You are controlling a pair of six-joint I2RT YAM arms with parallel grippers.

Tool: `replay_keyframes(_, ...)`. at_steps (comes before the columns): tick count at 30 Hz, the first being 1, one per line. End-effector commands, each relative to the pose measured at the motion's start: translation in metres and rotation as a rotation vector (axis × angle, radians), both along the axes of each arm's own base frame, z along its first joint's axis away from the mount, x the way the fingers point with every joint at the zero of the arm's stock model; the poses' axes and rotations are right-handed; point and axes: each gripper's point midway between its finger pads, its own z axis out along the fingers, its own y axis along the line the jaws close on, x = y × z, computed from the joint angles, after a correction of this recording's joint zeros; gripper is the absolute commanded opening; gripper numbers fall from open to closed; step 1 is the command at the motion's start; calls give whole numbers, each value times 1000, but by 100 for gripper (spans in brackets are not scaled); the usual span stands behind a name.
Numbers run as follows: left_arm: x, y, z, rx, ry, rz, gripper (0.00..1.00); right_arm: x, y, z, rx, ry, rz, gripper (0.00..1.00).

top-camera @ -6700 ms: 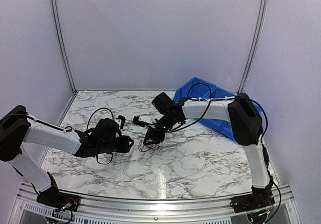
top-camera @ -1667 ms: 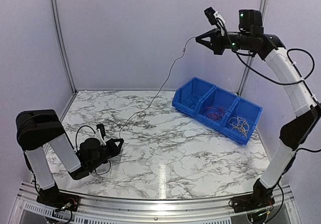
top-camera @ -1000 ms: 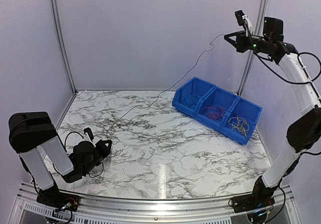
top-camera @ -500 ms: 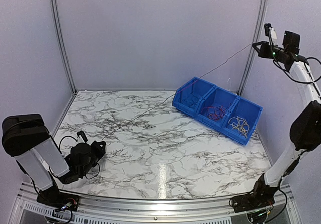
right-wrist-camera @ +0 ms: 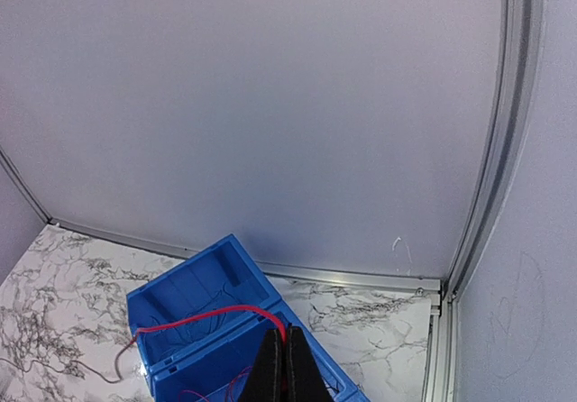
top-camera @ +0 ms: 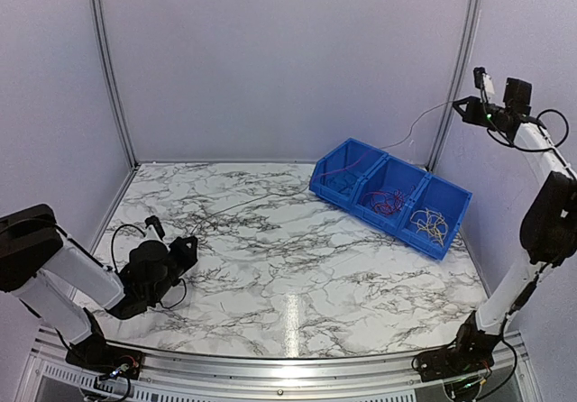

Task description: Untangle the cables

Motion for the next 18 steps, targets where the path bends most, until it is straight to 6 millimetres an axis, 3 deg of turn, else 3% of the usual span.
replay_keyframes(1,14,-67,64,117,-183,-231,0,17,4,-85,-3,169,82,0)
replay_keyframes(6,25,-124,113,144,-299,-375,0,25,28,-155,-45,320,167,0)
replay_keyframes(12,32,-181,161,117,-413,-474,0,40,38,-194,-73,391,195,1)
replay_keyframes(14,35,-197,171,102,-432,-501,0,43,45,-204,-80,415,221,12)
replay_keyframes(16,39,-211,178,86,-441,-525,0,45,53,-202,-95,426,257,31)
replay_keyframes(17,41,-217,181,80,-444,-534,0,41,58,-199,-98,438,269,46)
replay_keyframes(18,44,-222,182,76,-441,-540,0,38,61,-192,-110,432,275,53)
